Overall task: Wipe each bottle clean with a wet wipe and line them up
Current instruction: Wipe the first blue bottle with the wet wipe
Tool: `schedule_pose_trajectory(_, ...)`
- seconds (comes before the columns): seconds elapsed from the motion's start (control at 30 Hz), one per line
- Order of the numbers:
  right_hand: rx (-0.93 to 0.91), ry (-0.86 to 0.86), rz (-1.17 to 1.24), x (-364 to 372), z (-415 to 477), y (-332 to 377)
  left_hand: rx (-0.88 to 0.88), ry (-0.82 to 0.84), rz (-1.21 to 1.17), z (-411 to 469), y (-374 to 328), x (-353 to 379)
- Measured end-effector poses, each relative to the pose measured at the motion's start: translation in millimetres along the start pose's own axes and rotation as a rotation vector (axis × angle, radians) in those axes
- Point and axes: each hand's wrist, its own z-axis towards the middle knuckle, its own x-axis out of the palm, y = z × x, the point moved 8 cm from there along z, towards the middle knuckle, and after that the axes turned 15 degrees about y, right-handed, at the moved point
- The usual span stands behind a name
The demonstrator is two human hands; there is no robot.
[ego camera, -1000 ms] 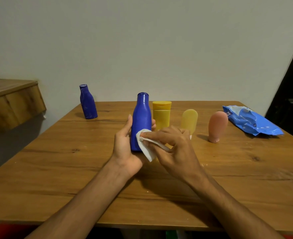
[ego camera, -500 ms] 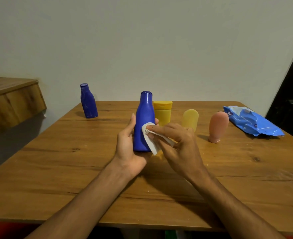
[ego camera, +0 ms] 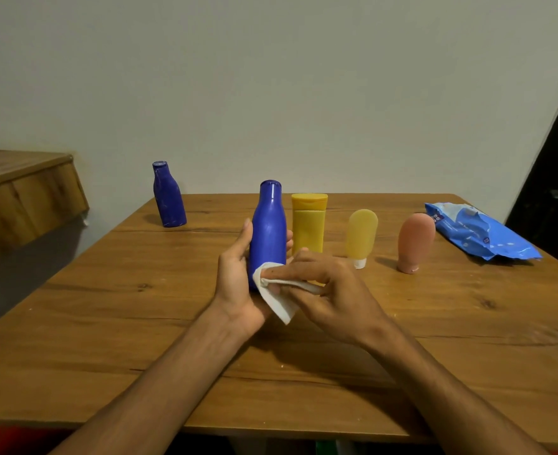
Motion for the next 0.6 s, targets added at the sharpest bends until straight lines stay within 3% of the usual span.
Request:
schedule_pose_trajectory(0.3,-0.054,-0.126,0.021,-4.5,-4.2,7.5,-0.071,0.049,0.067,-0.7,8.6,8.0)
schedule_pose_trajectory(0.6,-0.042,-0.21,-0.314,-4.7,-10.7,13.6,-0.023,0.051,0.144,0.7,4.9,11.2)
